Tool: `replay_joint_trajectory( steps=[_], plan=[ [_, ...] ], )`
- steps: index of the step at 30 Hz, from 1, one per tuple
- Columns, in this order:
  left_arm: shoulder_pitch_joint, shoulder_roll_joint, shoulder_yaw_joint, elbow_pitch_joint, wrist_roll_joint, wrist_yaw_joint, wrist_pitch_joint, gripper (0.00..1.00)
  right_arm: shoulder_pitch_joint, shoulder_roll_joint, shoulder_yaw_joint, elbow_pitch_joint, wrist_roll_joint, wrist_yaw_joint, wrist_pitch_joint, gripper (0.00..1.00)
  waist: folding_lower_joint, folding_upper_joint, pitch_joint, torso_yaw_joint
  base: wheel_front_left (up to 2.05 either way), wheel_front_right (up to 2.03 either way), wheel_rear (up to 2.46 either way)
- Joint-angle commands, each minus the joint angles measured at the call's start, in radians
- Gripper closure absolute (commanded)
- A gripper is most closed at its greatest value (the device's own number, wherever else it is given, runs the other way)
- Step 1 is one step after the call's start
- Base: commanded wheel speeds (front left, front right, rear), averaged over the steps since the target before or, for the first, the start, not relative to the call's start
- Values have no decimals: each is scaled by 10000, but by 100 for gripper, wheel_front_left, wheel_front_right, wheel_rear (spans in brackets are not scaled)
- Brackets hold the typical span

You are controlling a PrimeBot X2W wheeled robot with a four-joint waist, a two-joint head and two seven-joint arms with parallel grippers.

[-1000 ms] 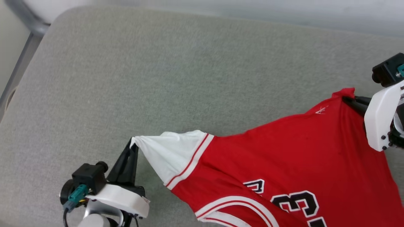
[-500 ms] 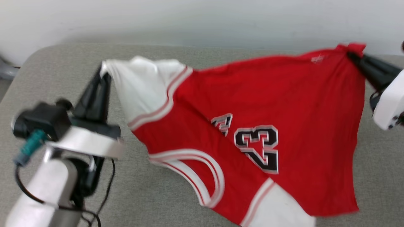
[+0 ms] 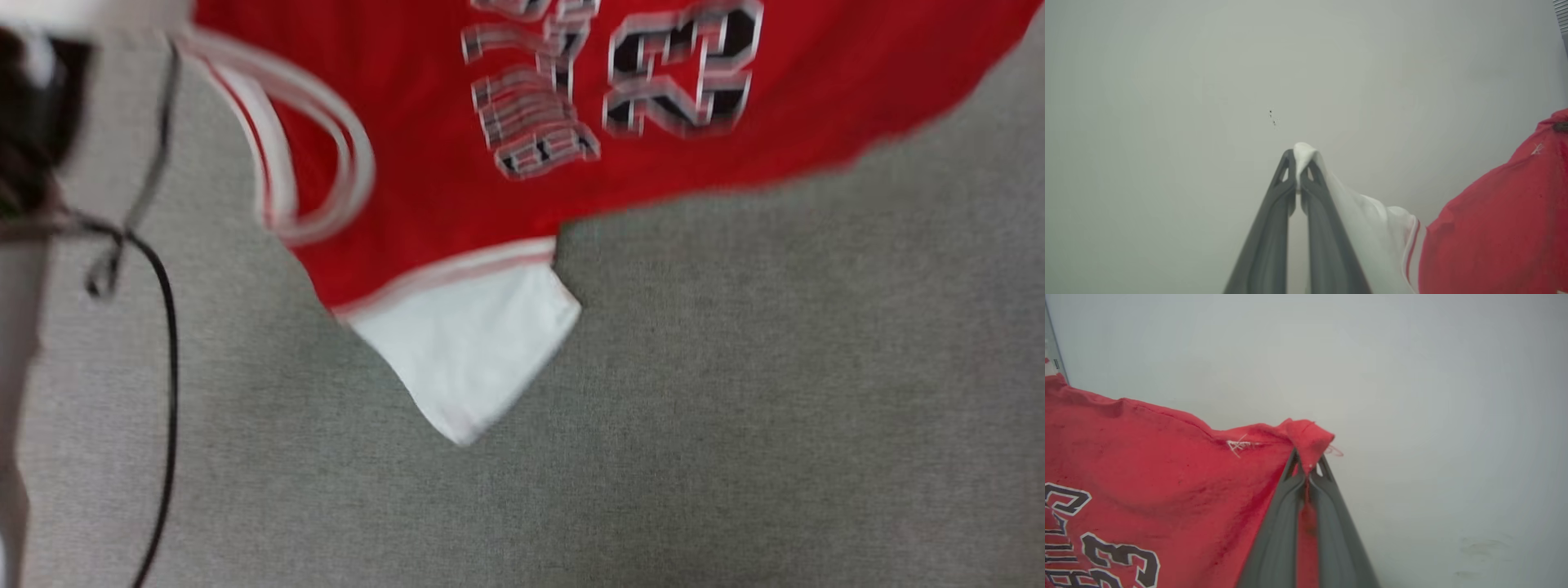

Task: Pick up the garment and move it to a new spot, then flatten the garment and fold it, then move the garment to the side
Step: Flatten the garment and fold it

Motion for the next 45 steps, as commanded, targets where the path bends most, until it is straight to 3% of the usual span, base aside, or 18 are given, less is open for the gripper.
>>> replay_joint_trajectory(
  steps=[1, 13, 21, 32, 45],
  plan=[
    [-541, -7, -5, 179, 77, -80, 6, 100, -543, 148, -57, 110, -103, -11, 14, 100, -1, 0, 900, -91, 0, 0, 0],
    [-6221, -152, -209, 3241, 667, -1021, -241, 100, -5962, 863, 707, 2724, -1488, -11, -622, 100, -1, 0, 2679, -72, 0, 0, 0],
    [-7880, -290, -521, 4776, 756, -1246, -696, 100, -7997, 930, 1467, 4907, -1576, -11, -1872, 100, -1, 0, 3007, 12, 0, 0, 0],
    [-5740, -72, -1088, 5725, 434, -1361, -1587, 100, -6615, 575, 3040, 6246, -301, -11, -2993, 100, -1, 0, 3111, -9, 0, 0, 0],
    [257, 304, -865, 4089, -396, -352, -2385, 100, -1921, -240, 4733, 5051, 1529, -13, -3909, 100, -1, 0, 1752, -116, 0, 0, 0]
  ],
)
